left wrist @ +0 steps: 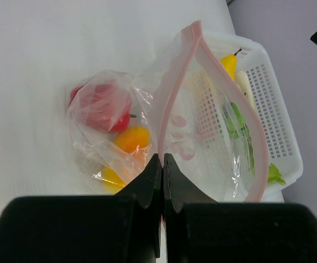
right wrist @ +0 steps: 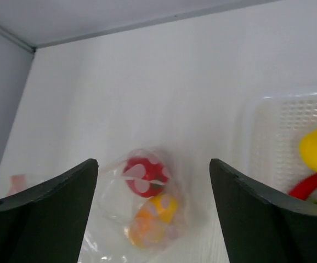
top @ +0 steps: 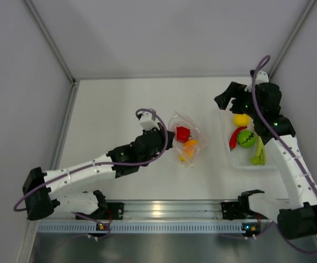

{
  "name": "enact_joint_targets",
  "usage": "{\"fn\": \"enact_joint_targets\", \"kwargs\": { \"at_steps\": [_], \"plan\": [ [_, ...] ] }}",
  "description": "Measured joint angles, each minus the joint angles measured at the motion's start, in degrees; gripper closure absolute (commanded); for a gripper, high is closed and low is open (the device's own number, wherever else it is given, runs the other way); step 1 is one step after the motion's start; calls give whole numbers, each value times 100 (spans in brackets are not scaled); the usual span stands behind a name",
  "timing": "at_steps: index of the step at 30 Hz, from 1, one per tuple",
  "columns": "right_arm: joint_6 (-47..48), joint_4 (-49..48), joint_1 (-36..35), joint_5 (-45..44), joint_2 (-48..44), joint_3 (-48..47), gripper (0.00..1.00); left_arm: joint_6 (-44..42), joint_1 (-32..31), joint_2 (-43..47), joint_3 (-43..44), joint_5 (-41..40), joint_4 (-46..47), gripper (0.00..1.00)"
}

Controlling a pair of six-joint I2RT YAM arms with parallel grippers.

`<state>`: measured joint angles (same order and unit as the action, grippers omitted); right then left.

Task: Open the zip-top bag and remove the fake food
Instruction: Place the fake fruit in the bin, then pick up the fake vegetable from the zipper food storage bag.

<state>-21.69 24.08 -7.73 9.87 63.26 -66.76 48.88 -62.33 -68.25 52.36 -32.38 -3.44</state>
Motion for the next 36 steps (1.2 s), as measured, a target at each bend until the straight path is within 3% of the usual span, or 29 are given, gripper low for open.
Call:
{"fn": "enact_joint_targets", "kwargs": {
  "at_steps": [1, 6, 7, 10, 14, 19, 36],
  "plan": [
    [-55, 2, -188, 109, -98, 0, 31, 0, 0, 0, 0, 0, 0, 100],
    [-295, 247, -1386, 120, -332, -42, 52, 2, 0, -20, 2, 2, 0, 100],
    [-339, 404, -1663, -13, -323, -118, 60, 4, 0, -28, 2, 2, 0, 100],
    [-407, 846, -2677, -658, -201, -468, 68, 9, 0, -55, 4, 4, 0, 100],
    [-529, 1255, -3744, -1602, -66, -807, 71, 48, 0, -85, 39, 31, 0, 100],
    [-750, 1600, -4481, -2651, 310, -914, 73, 74, 2, -105, 94, 92, 2, 100],
    [-1403, 1709, -4461, -3311, 1432, -557, 78, 282, 2, -105, 98, 332, 4, 100]
  ]
}}
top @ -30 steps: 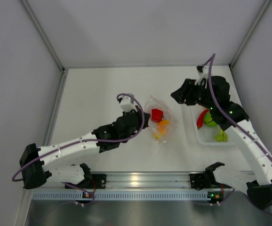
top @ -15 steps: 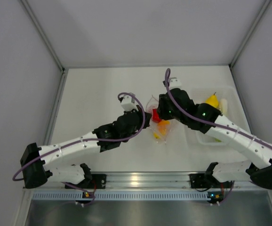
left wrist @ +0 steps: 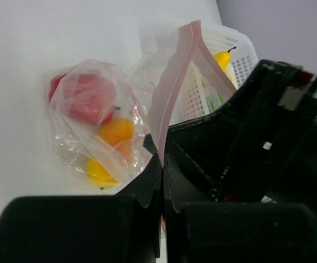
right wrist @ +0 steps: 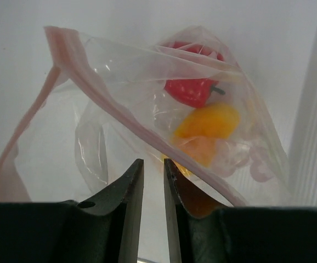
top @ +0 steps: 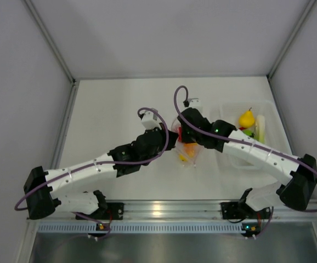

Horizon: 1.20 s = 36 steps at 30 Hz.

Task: Open the zip-top bag and remove the fake food
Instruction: Pick up the fake vegetable from the zipper food storage bag.

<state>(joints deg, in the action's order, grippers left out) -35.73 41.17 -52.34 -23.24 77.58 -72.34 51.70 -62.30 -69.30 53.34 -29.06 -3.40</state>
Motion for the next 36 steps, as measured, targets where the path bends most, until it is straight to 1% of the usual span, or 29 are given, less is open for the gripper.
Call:
{"fn": "enact_joint_targets", "kwargs": {
  "at_steps": [5, 11, 15, 23, 30, 36],
  "plan": [
    [-254, -138, 9, -11, 339, 142, 82, 87, 2, 2, 0, 59, 85, 100],
    [-468, -221, 13, -173, 625, 278, 83, 107, 35, 2, -26, 57, 120, 100],
    [-549, -299, 31, -264, 682, 457, 85, 116, 42, 4, -44, 28, 120, 100],
    [-636, -645, 170, -275, 682, 1113, 85, 240, 22, 114, -131, 72, 262, 100],
    [-625, -859, 278, -249, 822, 1213, 87, 269, 24, 144, -149, 83, 302, 100],
    [-645, -1178, 472, -243, 962, 1519, 91, 393, 22, 157, -223, 334, 378, 100]
  ]
}}
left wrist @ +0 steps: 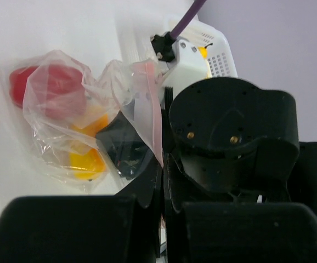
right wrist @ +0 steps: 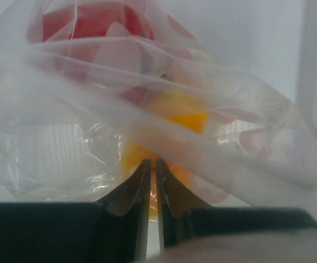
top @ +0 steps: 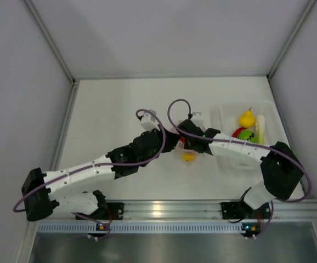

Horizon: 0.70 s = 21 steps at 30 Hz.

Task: Open the zip-top bag and remove the fake food
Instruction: Pick up the fake vegetable from the zipper food storage bag.

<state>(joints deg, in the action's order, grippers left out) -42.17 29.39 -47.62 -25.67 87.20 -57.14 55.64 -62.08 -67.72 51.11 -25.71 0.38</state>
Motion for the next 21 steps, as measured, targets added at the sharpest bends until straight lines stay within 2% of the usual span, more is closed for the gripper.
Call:
{"fn": "enact_joint_targets", "kwargs": {
  "at_steps": [13, 21],
  "plan": [
    [15, -155, 328, -37, -109, -63, 90, 317, 11, 254, -238, 693, 295, 100],
    [179, -149, 389, 125, 378, -481, 90, 522, 103, 289, -466, 1145, 614, 100]
  ]
}}
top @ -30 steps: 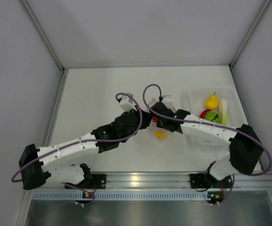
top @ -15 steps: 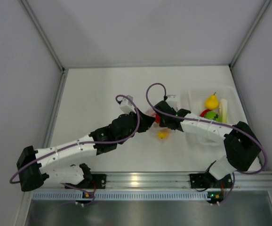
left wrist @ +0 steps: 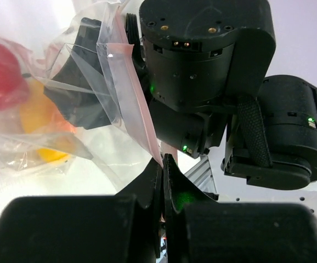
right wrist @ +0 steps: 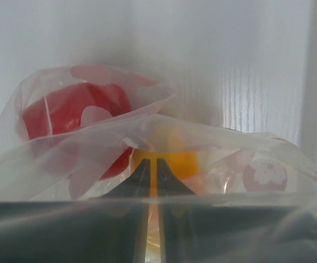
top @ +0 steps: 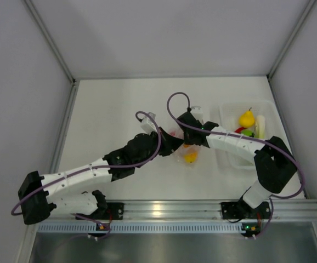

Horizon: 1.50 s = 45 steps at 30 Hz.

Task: Open the zip-top bag and remove the fake food
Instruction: Pick up the fake vegetable from the zipper food storage bag.

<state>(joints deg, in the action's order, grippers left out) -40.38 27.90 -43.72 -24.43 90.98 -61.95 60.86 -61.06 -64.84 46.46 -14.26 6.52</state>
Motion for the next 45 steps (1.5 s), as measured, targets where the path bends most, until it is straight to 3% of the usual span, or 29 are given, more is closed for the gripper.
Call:
{"fn": "enact_joint_targets", "kwargs": {
  "at_steps": [6, 17, 39, 45],
  "plan": [
    [245, 44, 4, 461, 149, 57, 90, 146, 98, 149, -396, 9, 55, 100],
    [647, 142, 22, 955, -79, 264, 75, 249, 129, 201, -586, -4, 127, 100],
    [863, 1598, 68, 544, -254, 140, 80, 247, 136, 146, -651, -142, 149, 100],
    [1038, 1869, 122, 581, -249, 138, 86, 254, 133, 146, -651, -96, 188, 100]
  ]
}}
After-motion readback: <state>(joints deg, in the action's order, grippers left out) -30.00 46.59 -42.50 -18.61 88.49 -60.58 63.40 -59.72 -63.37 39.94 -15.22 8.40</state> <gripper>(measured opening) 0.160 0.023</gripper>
